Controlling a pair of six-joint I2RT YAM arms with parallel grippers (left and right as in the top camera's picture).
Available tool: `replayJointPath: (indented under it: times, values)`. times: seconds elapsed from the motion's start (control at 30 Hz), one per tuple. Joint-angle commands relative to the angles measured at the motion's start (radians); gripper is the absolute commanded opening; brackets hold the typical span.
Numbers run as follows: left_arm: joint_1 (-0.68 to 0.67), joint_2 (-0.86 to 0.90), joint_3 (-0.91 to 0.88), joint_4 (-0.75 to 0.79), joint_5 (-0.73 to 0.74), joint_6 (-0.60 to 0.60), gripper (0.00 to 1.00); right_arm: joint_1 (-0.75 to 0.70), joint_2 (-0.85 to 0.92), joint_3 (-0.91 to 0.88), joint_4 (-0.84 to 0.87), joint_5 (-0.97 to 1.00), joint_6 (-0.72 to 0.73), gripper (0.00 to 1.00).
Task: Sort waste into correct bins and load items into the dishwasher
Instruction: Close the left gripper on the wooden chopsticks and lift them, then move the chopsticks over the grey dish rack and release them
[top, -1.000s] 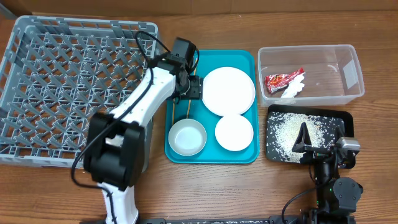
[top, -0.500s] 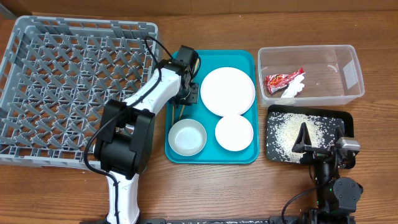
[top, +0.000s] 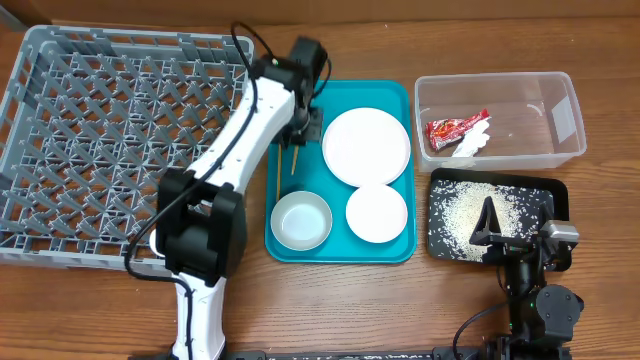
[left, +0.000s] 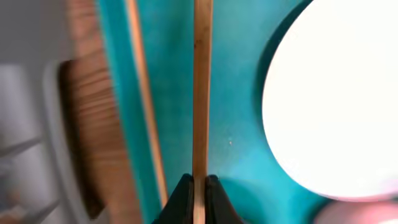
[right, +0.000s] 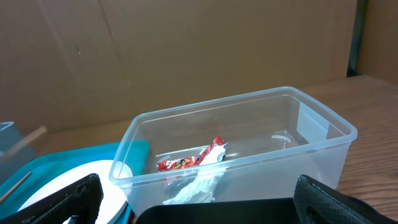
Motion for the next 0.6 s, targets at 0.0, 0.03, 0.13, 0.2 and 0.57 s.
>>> replayJointPath:
  times: [0.0, 0.03, 0.13, 0.2, 0.57]
  values:
    - [0.029, -0.078, 0.094, -0.087, -0.02, 0.007, 0.04, -0.004, -0.012, -0.01, 0.005, 0.001, -0.001, 1.0]
    - [0.034, -0.092, 0.1, -0.113, -0.021, 0.03, 0.04, -0.004, -0.012, -0.01, 0.005, 0.002, -0.001, 1.0]
    - [0.054, -0.13, 0.1, -0.193, -0.093, 0.068, 0.04, -0.004, -0.012, -0.01, 0.005, 0.002, -0.001, 1.0]
    - [0.071, -0.14, 0.099, -0.235, -0.166, 0.068, 0.04, -0.004, -0.012, -0.01, 0.005, 0.002, -0.001, 1.0]
    - [0.231, -0.138, 0.04, -0.258, -0.095, 0.194, 0.04, -0.004, -0.012, -0.01, 0.005, 0.002, -0.001, 1.0]
